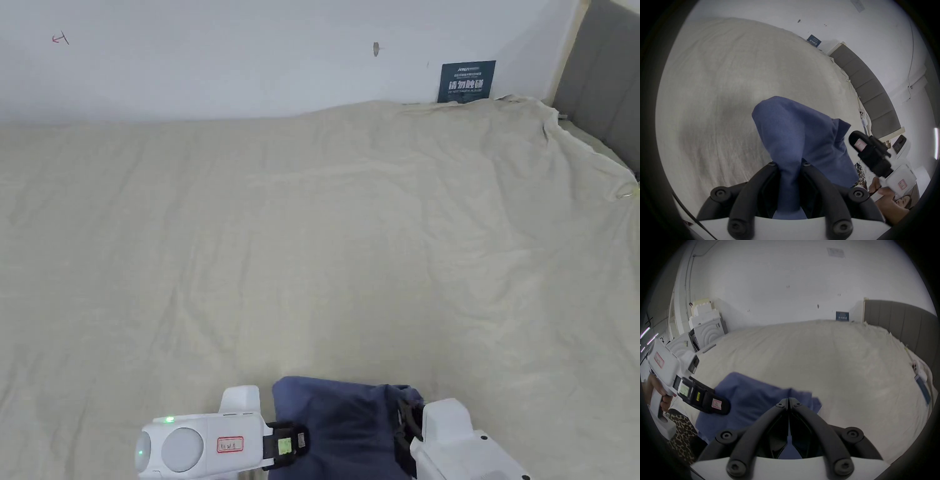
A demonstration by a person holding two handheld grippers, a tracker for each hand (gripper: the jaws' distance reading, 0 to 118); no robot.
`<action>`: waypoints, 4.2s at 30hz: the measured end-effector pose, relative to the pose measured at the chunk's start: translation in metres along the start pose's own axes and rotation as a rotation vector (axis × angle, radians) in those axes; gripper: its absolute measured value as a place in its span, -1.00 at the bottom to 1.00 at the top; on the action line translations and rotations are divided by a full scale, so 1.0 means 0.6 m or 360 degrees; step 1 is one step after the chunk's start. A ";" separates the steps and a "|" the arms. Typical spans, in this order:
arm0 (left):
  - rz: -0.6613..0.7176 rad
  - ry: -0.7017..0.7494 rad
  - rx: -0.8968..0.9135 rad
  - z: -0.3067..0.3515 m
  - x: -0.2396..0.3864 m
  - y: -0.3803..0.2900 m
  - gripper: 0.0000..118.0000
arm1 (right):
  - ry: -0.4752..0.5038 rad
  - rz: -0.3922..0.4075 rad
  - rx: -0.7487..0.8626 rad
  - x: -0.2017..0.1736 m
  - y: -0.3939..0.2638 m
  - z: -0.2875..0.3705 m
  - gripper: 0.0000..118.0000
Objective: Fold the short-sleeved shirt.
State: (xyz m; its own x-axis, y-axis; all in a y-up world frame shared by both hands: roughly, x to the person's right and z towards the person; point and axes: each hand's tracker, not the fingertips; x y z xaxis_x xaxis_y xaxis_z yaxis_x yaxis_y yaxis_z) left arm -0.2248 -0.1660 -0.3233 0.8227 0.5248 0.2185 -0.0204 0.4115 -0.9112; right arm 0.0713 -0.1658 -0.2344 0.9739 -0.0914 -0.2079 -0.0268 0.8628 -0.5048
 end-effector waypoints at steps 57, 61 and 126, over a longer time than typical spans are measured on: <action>0.0329 0.1383 0.0727 0.487 -0.380 0.125 1.00 | -0.0398 0.0020 0.0634 0.023 0.303 0.165 -1.00; 0.0185 0.1428 0.0952 0.510 -0.299 0.128 1.00 | -0.0392 0.0024 0.0643 0.026 0.313 0.179 -1.00; -0.0721 0.0879 0.1806 0.316 0.154 0.052 -1.00 | -0.0422 0.0156 0.0803 0.043 0.324 0.212 -1.00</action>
State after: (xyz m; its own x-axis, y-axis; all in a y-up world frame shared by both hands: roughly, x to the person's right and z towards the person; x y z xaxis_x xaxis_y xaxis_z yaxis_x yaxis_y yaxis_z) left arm -0.2571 0.0366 -0.2654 0.9969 -0.0782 0.0079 0.0777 0.9955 0.0541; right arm 0.1198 0.0627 -0.2313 0.9972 0.0727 0.0163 -0.0724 0.9972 -0.0182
